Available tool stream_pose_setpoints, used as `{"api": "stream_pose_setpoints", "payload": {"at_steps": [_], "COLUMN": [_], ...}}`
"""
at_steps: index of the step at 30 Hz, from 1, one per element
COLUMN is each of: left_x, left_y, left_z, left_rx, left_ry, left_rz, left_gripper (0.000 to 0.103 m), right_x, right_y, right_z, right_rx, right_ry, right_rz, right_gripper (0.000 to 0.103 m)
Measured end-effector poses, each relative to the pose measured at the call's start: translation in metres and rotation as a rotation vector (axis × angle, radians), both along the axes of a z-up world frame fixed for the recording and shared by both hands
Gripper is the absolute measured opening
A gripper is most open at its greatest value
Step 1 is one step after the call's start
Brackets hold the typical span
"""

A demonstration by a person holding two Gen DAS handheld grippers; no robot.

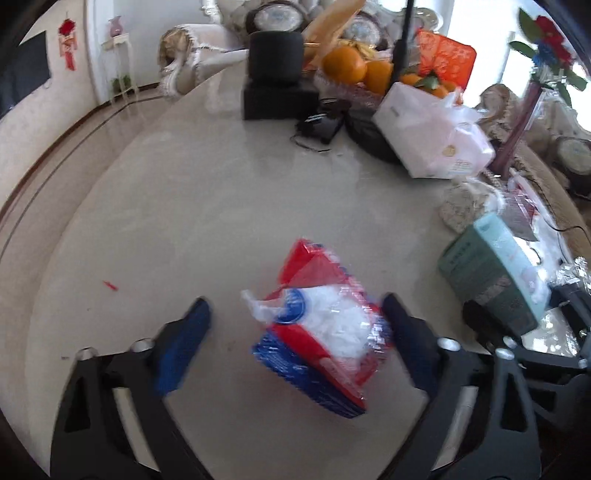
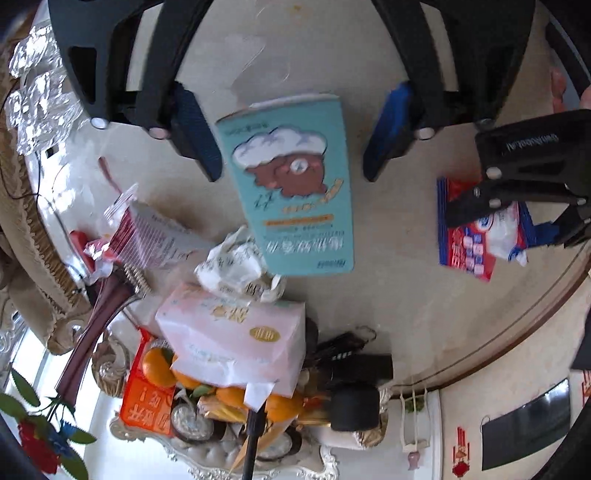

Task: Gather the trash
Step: 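Grasp the red-blue packet with the left tool while the right tool grasps the teal bear box, then carry the packet and teal box over the wastebasket and open both tools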

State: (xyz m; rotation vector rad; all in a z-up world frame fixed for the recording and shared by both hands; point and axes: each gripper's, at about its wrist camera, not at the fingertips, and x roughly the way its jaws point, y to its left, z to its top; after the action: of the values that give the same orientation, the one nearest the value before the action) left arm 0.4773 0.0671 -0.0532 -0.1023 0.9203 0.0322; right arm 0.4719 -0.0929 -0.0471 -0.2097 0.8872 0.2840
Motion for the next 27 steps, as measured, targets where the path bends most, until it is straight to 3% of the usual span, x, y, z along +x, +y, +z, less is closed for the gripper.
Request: {"api": "stream_pose_setpoints", "payload": {"at_steps": [1, 7, 12, 16, 20, 27], "left_x": [-0.002, -0.009, -0.052, -0.123, -0.222, -0.368], "left_y": [0.000, 0.009, 0.016, 0.018, 0.014, -0.016], "left_z": [0.001, 0.007, 0.028, 0.054, 0.074, 0.074], "left_rx": [0.009, -0.041, -0.035, -0.014, -0.033, -0.092], "left_ry": [-0.012, 0.003, -0.060, -0.145, -0.212, -0.242], "left_rz": [-0.010, -0.052, -0.086, -0.146, -0.226, -0.331], "left_gripper": [0.048, 0.044, 0.044, 0.044, 0.044, 0.044], "right_x": [-0.003, -0.027, -0.071, -0.131, -0.201, -0.323], "right_y": [-0.002, -0.026, -0.051, -0.075, -0.085, -0.091], "right_z": [0.000, 0.015, 0.033, 0.047, 0.049, 0.049], "right_rx": [0.015, 0.136, 0.185, 0.242, 0.276, 0.374], "right_ry": [0.016, 0.041, 0.010, -0.016, -0.027, -0.019], "right_rz": [-0.012, -0.057, -0.062, -0.044, -0.007, 0.069], "right_gripper": [0.048, 0.048, 0.048, 0.048, 0.048, 0.048]}}
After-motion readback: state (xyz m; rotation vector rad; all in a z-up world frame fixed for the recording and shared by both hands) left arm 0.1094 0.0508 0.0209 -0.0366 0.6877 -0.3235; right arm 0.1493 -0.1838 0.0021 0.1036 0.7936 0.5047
